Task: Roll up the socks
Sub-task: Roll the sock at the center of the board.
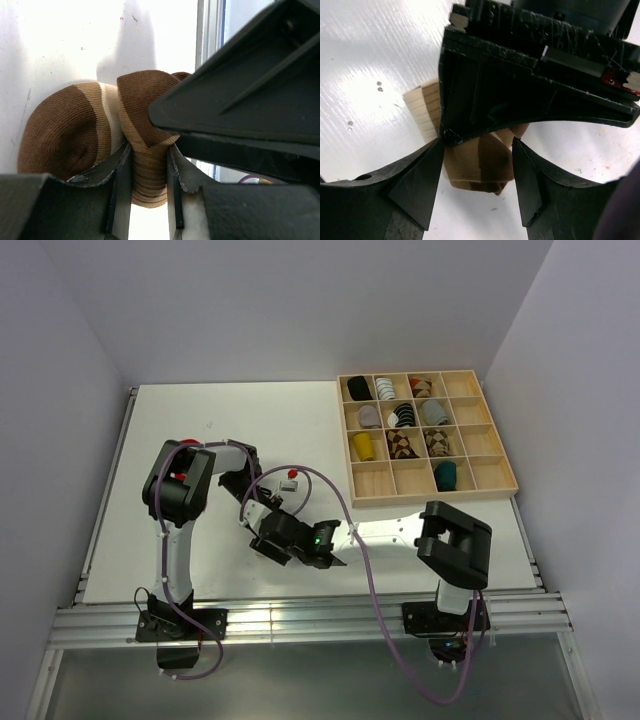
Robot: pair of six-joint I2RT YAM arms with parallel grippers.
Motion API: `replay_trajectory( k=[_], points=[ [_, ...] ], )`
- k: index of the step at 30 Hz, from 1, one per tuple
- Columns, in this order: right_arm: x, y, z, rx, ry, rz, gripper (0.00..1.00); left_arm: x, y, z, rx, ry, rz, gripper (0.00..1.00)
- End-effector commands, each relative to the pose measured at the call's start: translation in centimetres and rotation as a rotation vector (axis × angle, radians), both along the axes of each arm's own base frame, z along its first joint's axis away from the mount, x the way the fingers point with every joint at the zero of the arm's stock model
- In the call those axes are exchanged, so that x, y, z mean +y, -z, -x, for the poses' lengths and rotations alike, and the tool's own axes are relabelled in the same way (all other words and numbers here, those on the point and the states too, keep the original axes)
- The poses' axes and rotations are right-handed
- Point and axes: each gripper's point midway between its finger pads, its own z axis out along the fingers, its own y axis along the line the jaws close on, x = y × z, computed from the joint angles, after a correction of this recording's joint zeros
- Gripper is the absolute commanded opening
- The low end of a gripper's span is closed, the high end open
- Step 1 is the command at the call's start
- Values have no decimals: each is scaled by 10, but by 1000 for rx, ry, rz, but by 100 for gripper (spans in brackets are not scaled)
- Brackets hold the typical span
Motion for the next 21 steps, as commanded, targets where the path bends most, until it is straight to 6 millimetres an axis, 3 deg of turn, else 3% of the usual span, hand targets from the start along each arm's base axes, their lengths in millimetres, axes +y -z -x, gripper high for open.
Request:
replay_trajectory(
  k=[1,10,13,21],
  points=[
    [12,-6,23,-2,-73,-27,64,1,10,-15,-64,8,0,0],
    [0,-36,12,-94,-7,-42,66,2,15,-13,-55,7,-6,0],
    [5,-43,21,-67,-40,-50,67,2,16,-13,-52,6,-10,0],
    [13,-17,37,-32,-78,-9,67,3,16,-13,-46,6,-13,0]
  ],
)
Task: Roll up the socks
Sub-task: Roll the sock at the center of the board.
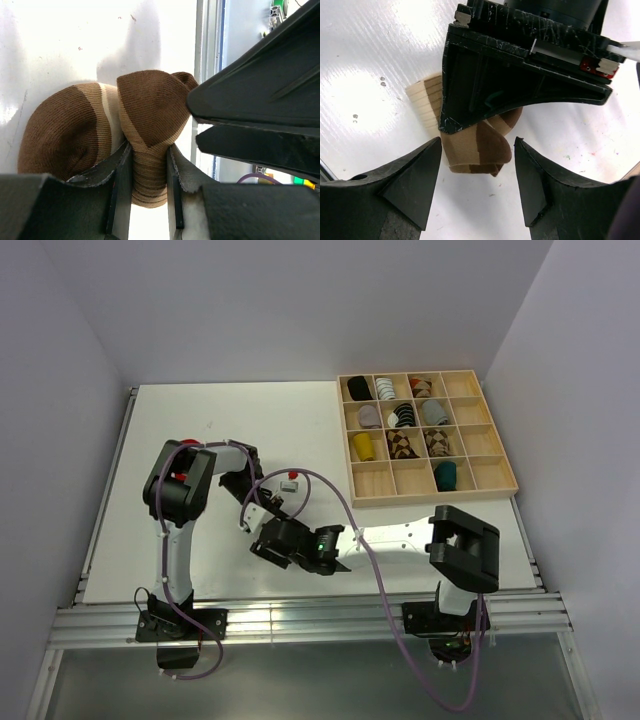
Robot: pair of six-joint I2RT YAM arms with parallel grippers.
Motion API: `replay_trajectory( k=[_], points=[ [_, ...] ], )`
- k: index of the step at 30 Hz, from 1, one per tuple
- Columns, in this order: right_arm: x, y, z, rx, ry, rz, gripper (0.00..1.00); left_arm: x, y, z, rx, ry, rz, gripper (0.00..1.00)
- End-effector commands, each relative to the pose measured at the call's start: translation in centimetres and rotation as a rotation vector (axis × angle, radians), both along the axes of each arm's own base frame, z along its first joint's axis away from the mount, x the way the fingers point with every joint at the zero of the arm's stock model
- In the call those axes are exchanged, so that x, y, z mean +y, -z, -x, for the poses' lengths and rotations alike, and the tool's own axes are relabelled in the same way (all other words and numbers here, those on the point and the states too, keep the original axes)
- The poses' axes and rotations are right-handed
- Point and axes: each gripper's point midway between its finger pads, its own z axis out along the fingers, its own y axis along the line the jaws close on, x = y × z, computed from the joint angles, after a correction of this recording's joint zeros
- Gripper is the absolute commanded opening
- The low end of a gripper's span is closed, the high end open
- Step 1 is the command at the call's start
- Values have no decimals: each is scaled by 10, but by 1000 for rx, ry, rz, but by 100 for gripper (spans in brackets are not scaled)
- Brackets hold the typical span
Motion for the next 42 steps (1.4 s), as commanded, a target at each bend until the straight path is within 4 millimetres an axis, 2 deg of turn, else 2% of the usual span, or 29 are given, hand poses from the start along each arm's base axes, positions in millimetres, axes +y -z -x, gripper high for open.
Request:
replay_trajectory(
  k=[1,10,18,24,29,37,42],
  points=[
    [21,1,30,32,-103,-15,66,3,16,-15,-51,2,-9,0],
    [29,31,35,71,-137,33,67,2,16,-16,-44,-3,-11,0],
    [20,47,42,122,-141,63,67,2,17,-17,-41,-5,-23,0],
    [6,43,48,140,-142,60,67,4,20,-16,-44,-3,-32,1],
    [3,41,57,174,-163,52,67,4,22,-17,-37,-6,-39,0],
    [4,20,63,151,-168,5,67,4,24,-18,-35,-12,-48,0],
    [-7,12,65,118,-156,7,67,4,24,-18,-31,-19,-51,0]
  ],
)
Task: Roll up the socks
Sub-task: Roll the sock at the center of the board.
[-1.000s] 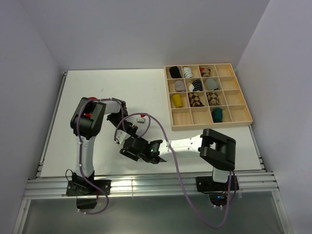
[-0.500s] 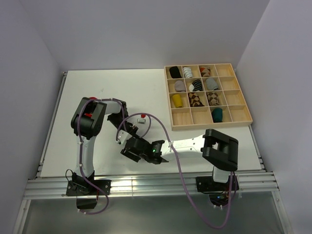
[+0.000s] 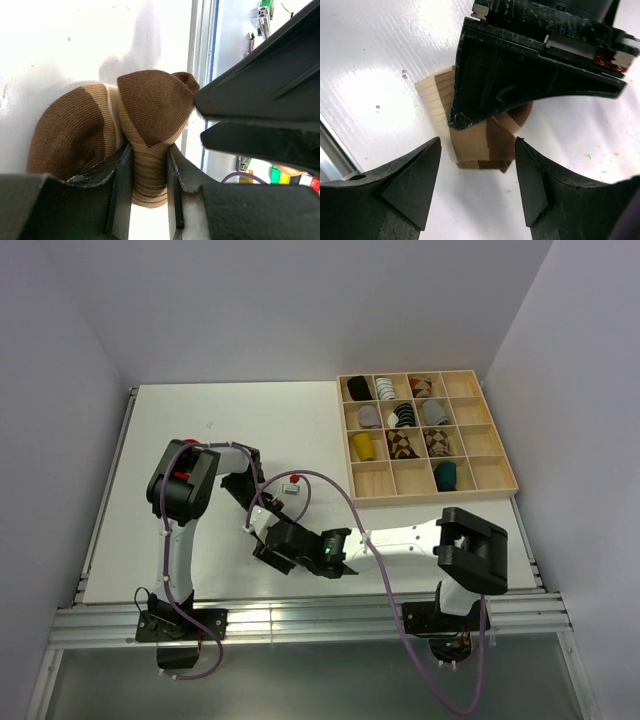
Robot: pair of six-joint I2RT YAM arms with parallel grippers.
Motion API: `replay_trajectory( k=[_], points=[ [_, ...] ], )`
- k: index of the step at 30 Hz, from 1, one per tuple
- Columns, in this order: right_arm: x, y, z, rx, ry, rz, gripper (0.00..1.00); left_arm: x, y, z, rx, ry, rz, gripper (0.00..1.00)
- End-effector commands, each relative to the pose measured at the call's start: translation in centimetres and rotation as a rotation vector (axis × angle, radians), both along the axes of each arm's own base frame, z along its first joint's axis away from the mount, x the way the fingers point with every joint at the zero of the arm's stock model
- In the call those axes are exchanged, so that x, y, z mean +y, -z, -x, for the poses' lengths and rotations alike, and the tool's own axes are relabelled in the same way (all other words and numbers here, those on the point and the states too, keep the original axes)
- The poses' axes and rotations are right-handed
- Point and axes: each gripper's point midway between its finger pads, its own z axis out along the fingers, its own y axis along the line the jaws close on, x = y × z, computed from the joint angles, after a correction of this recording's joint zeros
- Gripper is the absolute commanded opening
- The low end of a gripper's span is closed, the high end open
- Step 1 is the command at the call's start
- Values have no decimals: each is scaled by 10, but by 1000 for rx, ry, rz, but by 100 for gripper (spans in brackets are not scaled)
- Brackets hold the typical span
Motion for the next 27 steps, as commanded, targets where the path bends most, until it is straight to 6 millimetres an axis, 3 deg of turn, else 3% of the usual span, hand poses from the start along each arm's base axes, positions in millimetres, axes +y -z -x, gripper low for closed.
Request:
replay_trajectory(
  k=[1,12,20,27],
  points=[
    [-9,3,51,64,-119,34,67,3,23,-27,-109,-8,-6,0],
    [-19,-21,55,24,-64,-6,67,4,26,-29,-112,-17,-18,1],
    [-62,-39,20,-9,88,-59,67,5,25,-29,-110,-19,-16,0],
    [-73,-48,4,30,131,-129,68,6,27,-27,-106,-18,-20,0]
  ],
)
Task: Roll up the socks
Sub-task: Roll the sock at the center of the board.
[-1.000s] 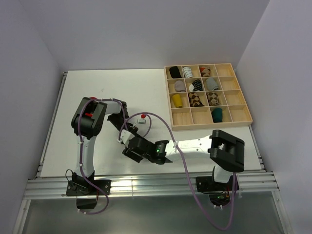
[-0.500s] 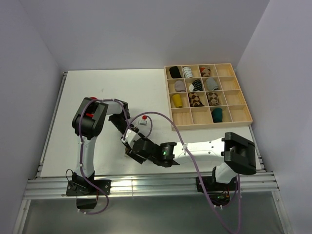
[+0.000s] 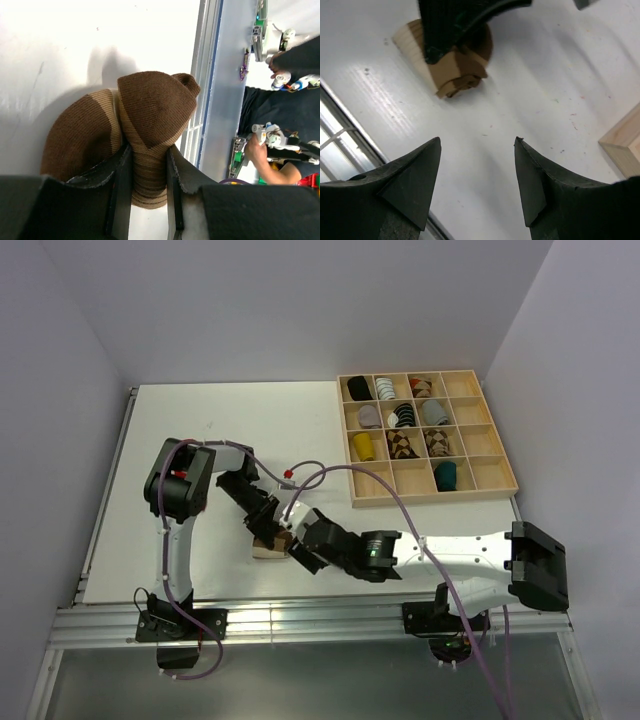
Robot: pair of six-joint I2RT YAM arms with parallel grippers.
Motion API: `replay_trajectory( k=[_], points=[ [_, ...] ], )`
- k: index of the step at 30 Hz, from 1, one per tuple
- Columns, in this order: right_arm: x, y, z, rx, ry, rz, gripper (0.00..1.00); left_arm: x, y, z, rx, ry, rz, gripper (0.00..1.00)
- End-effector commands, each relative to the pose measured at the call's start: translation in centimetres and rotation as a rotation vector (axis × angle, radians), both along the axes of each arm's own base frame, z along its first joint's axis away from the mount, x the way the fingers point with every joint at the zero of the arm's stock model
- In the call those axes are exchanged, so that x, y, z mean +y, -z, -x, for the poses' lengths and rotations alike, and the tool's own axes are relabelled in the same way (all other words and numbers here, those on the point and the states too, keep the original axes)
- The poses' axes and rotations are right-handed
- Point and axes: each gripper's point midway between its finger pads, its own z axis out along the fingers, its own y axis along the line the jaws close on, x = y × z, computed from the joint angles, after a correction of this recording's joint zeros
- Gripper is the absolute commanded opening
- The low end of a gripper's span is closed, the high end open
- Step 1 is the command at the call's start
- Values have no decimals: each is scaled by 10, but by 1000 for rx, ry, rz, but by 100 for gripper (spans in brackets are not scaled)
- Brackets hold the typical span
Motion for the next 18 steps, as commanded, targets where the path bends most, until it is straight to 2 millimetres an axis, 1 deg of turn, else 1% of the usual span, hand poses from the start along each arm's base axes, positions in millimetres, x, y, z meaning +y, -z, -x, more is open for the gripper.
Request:
replay_trajectory(
  k=[1,4,6,7,9,11,12,14,15,18],
  points=[
    [-12,-8,-13,35,49,-61,67,2,26,-21,-137,36,7,0],
    [-12,-12,-17,38,45,-76,67,3,25,-22,-141,35,9,0],
    [-9,-15,-15,38,21,-87,67,3,24,-21,-140,37,10,0],
    [-4,-16,-13,47,2,-98,67,3,24,-21,-139,37,9,0],
    [4,-10,-9,56,-25,-81,67,3,25,-21,-138,38,10,0],
    [14,-10,-6,49,-42,-67,67,4,25,-20,-136,40,7,0],
    [22,1,1,57,-74,-34,67,4,25,-20,-137,40,7,0],
    [35,1,6,59,-101,-34,67,4,25,-20,-139,42,7,0],
    [44,6,10,63,-123,-20,67,4,26,-20,-133,43,5,0],
    [56,11,14,50,-143,6,67,4,26,-20,-132,43,6,0]
  ],
)
